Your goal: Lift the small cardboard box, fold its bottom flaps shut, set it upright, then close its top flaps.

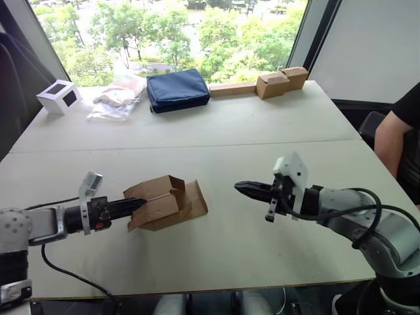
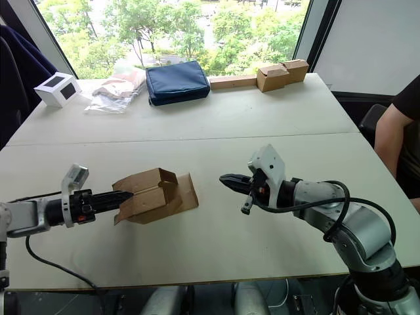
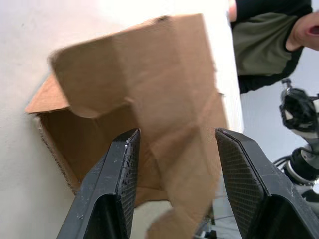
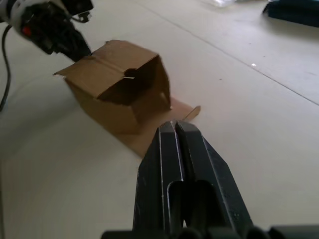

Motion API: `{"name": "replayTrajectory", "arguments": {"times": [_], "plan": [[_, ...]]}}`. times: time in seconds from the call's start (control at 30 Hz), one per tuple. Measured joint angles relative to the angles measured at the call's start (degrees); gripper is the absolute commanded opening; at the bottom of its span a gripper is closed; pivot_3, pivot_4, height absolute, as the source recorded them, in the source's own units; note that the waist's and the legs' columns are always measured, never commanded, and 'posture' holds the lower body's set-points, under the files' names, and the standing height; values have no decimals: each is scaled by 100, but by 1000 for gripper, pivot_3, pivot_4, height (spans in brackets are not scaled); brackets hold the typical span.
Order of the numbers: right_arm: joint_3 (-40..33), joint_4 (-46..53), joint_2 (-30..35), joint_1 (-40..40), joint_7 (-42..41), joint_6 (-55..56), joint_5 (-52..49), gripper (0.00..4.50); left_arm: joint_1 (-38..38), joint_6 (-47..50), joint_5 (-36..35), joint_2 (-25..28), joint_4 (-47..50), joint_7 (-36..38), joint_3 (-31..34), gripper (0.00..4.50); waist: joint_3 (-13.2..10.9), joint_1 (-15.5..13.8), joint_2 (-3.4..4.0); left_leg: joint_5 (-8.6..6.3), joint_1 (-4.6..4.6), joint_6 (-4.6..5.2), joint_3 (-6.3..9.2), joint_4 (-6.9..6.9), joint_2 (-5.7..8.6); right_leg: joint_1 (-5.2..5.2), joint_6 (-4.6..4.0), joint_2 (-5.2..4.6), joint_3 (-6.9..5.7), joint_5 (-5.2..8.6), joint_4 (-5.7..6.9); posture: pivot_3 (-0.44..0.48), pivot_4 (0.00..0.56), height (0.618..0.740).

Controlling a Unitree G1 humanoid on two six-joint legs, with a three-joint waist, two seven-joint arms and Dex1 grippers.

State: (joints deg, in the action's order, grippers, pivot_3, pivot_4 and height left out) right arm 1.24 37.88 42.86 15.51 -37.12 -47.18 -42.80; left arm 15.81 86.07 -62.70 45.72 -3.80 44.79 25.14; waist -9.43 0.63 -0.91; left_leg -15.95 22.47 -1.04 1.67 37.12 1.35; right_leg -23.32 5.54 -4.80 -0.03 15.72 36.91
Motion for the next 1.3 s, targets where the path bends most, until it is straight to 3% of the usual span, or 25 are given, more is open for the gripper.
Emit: {"name": "replayTrajectory", "arguments": {"times": [0.4, 0.83, 0.93, 1.07, 1.3], "plan": [[402, 11, -290, -134, -49, 211, 338, 0, 13, -98, -165, -1185, -246, -546, 332, 2410, 0, -5, -4, -1, 2, 2, 1, 2, 5, 1, 3, -9, -6, -2, -1, 0, 150, 737], [463, -5, -302, -133, -99, 203, 443, 0, 84, -148, -384, -1434, -301, -749, 488, 2410, 0, -12, -4, -1, 2, 2, 1, 3, 7, 2, 3, -9, -7, -2, -1, 0, 150, 737], [464, -4, -302, -133, -96, 194, 445, 0, 169, -159, -412, -1530, -418, -788, 488, 1698, 0, -13, -4, -1, 2, 2, 1, 4, 7, 2, 3, -9, -8, -2, 0, 0, 150, 737], [465, -4, -301, -135, -99, 189, 448, 0, 243, -172, -419, -1611, -481, -823, 467, 168, 0, -6, -5, -1, 2, 2, 1, 4, 7, 2, 4, -8, -8, -2, -1, 0, 150, 737], [463, 0, -288, -168, -122, 177, 445, 0, 262, -229, -416, -1609, -523, -719, 274, 31, 0, -8, -5, -1, 2, 2, 2, 4, 7, 3, 4, -7, -9, -2, -1, 0, 150, 737]]}}
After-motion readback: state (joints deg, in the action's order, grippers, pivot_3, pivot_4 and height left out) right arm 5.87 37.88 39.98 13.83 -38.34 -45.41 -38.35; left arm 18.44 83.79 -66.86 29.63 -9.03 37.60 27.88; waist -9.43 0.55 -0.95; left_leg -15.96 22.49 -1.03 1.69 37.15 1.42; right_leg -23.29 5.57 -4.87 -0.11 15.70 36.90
